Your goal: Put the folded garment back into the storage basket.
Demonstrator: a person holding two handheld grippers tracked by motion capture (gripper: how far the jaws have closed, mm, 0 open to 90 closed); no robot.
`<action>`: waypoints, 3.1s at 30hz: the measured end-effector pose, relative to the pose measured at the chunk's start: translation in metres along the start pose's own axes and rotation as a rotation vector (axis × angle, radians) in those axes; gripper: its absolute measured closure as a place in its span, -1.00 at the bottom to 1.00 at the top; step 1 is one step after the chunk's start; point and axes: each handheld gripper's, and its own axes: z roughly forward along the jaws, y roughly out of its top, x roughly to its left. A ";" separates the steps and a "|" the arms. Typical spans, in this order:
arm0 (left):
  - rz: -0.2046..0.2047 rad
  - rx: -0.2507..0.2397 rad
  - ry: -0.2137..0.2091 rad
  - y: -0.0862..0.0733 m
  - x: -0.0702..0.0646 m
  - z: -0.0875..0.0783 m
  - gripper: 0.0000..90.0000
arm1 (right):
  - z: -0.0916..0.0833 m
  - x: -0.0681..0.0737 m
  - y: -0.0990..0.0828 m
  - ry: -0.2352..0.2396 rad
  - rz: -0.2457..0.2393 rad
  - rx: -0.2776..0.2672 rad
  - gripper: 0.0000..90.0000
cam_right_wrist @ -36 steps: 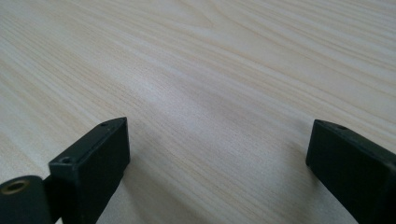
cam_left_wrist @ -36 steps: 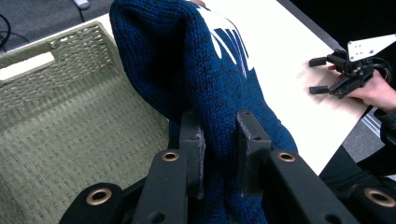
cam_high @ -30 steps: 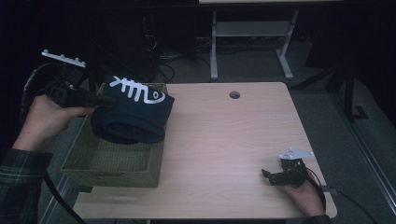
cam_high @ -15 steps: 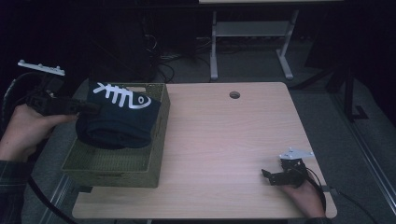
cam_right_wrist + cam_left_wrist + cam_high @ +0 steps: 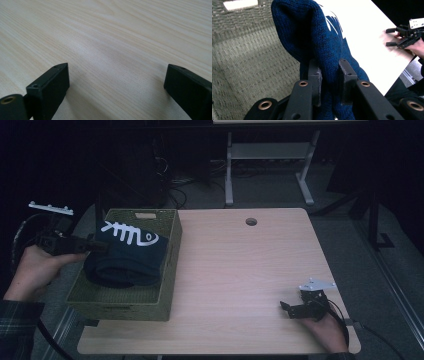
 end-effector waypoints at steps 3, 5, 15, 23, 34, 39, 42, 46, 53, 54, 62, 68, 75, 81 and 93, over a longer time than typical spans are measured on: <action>-0.010 0.002 -0.004 -0.005 0.004 0.005 0.68 | 0.000 0.000 0.000 0.000 0.000 0.000 -0.87; -0.022 0.002 -0.006 -0.009 0.007 0.009 0.68 | 0.000 0.000 0.000 0.000 0.000 0.000 -0.87; -0.058 0.012 -0.013 -0.021 0.017 0.019 0.68 | 0.000 0.000 0.000 0.000 -0.001 0.000 -0.87; -0.079 0.026 -0.031 -0.030 0.023 0.030 0.68 | 0.000 0.000 0.000 0.000 0.000 0.000 -0.87; -0.108 0.066 -0.038 -0.038 0.040 0.052 0.68 | 0.000 0.000 0.000 0.000 -0.001 0.000 -0.87; -0.096 0.101 0.009 -0.039 0.049 0.061 0.67 | 0.000 0.000 0.000 0.000 -0.001 -0.001 -0.87; -0.088 0.123 0.044 -0.040 0.055 0.065 0.65 | 0.000 0.000 0.000 0.000 -0.001 0.000 -0.87; -0.092 0.130 0.070 -0.041 0.064 0.070 0.63 | 0.000 0.000 0.000 0.000 -0.001 0.000 -0.87; -0.102 0.153 0.125 -0.043 0.074 0.077 0.59 | 0.000 0.000 0.000 0.000 0.000 0.000 -0.87; -0.105 0.156 0.139 -0.044 0.075 0.078 0.58 | 0.000 0.000 0.000 0.000 -0.001 0.000 -0.87; -0.100 0.196 0.189 -0.043 0.081 0.087 0.54 | 0.000 0.000 0.000 0.000 -0.001 0.000 -0.87; -0.101 0.184 0.224 -0.044 0.083 0.086 0.41 | 0.000 0.000 0.000 0.000 0.000 0.000 -0.87; -0.103 0.163 0.276 -0.042 0.082 0.076 0.08 | 0.000 0.000 0.000 0.000 -0.001 0.000 -0.87; -0.103 0.125 0.287 -0.040 0.075 0.071 -0.20 | 0.000 0.000 0.000 0.000 0.000 0.000 -0.87; -0.025 0.085 0.297 -0.032 0.039 0.082 -0.70 | 0.000 0.000 0.000 0.000 -0.004 0.000 -0.87</action>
